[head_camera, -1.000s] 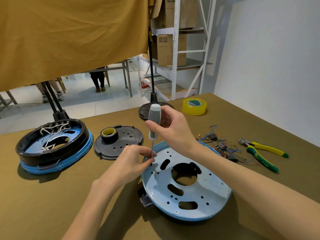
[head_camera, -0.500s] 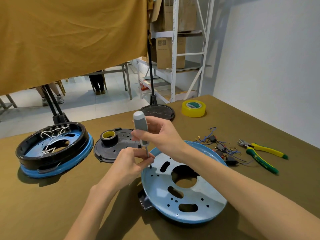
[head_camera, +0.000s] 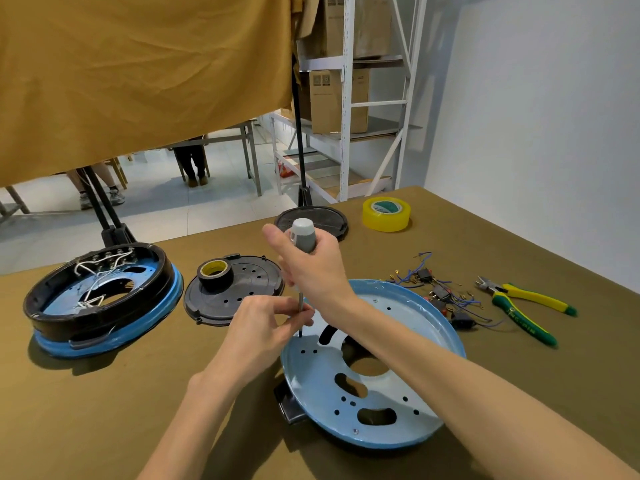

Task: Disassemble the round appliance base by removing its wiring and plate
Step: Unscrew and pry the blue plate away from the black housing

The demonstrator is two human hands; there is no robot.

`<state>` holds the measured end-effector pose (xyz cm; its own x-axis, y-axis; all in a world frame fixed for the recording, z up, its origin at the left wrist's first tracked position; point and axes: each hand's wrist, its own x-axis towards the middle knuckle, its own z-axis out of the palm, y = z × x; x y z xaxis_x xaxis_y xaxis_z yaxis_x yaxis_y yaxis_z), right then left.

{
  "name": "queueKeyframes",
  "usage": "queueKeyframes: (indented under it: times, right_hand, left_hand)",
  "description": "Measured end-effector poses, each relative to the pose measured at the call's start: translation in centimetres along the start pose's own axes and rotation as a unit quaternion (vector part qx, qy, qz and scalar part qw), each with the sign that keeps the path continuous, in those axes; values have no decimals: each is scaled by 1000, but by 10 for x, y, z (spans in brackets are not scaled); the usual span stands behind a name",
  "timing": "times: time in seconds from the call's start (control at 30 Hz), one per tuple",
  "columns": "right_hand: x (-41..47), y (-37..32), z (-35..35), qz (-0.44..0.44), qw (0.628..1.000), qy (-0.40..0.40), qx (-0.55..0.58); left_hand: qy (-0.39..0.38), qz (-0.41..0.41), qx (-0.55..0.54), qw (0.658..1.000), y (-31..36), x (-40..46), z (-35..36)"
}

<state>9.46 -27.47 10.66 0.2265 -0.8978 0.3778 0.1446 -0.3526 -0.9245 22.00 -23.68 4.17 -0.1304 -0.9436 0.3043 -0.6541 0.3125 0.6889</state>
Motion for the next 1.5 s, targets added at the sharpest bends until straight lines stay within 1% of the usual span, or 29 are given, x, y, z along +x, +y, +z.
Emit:
queueKeyframes:
  times: [0.03, 0.13, 0.2, 0.3, 0.4, 0.47, 0.57, 0.7, 0.8, 0.87, 0.93, 1.0, 1.03, 1.07, 1.1, 1.17, 1.23, 1.27, 1.37, 1.43, 1.5]
  right_hand:
    - [2, -1, 0, 14, 1000, -15, 15]
    - [9, -3, -6, 45, 993, -102, 32]
    - [12, -5, -13, 59, 989, -127, 34]
    - [13, -5, -21, 92, 985, -127, 76]
    - [12, -1, -24, 115, 977, -125, 130]
    - [13, 0, -26, 121, 972, -132, 149]
    - [12, -3, -29, 131, 966, -147, 166]
    - [11, -3, -31, 132, 961, -164, 180]
    - [11, -4, -32, 130, 964, -179, 149]
    - [10, -8, -32, 99, 981, -151, 77]
    - [7, -11, -30, 46, 995, -81, -33]
    - [3, -10, -26, -9, 993, 3, -118]
    - [2, -10, -25, -32, 990, 24, -135]
    - [2, -11, -25, -48, 989, 25, -137]
    - [2, -14, -27, -57, 990, 7, -127]
    - [3, -20, -31, -51, 993, -71, -85]
    - [0, -22, -37, -19, 990, -139, -32]
    - [-2, -21, -36, 7, 988, -156, 7]
    - [-7, -23, -26, 91, 970, -175, 144]
    - [-7, -22, -18, 107, 967, -172, 155]
    - [-7, -19, -12, 101, 977, -143, 120]
  left_hand:
    - [7, 2, 5, 1000, -1, 0, 0]
    - [23, -2, 4, 1000, -4, 1, 0]
    - [29, -3, 8, 1000, -3, 1, 1]
    - [18, -5, 15, 1000, -3, 3, 2]
    - [-44, -23, -12, 999, -3, 5, -7]
    - [-72, -17, -30, 997, -2, 5, -13]
    - [-62, 6, -44, 997, -1, 5, -15]
    - [-53, -4, -74, 996, -5, 3, -15]
    - [-43, -10, -95, 995, -8, 2, -15]
    - [-40, -8, -101, 994, -9, 0, -14]
    - [-35, -2, -102, 994, -10, 0, -14]
    - [-25, 3, -95, 995, -9, -1, -13]
    - [-20, 5, -92, 996, -9, -1, -13]
    - [-13, 6, -90, 996, -8, -2, -12]
    - [-6, 5, -91, 996, -8, -2, -12]
    - [4, 1, -104, 995, -7, -3, -14]
    - [10, 6, -106, 994, -6, -2, -13]
    - [13, 9, -100, 995, -5, -1, -12]
    - [21, 8, -90, 996, -4, 1, -11]
    - [25, 4, -86, 996, -5, 1, -10]
    - [27, 1, -78, 997, -5, 0, -9]
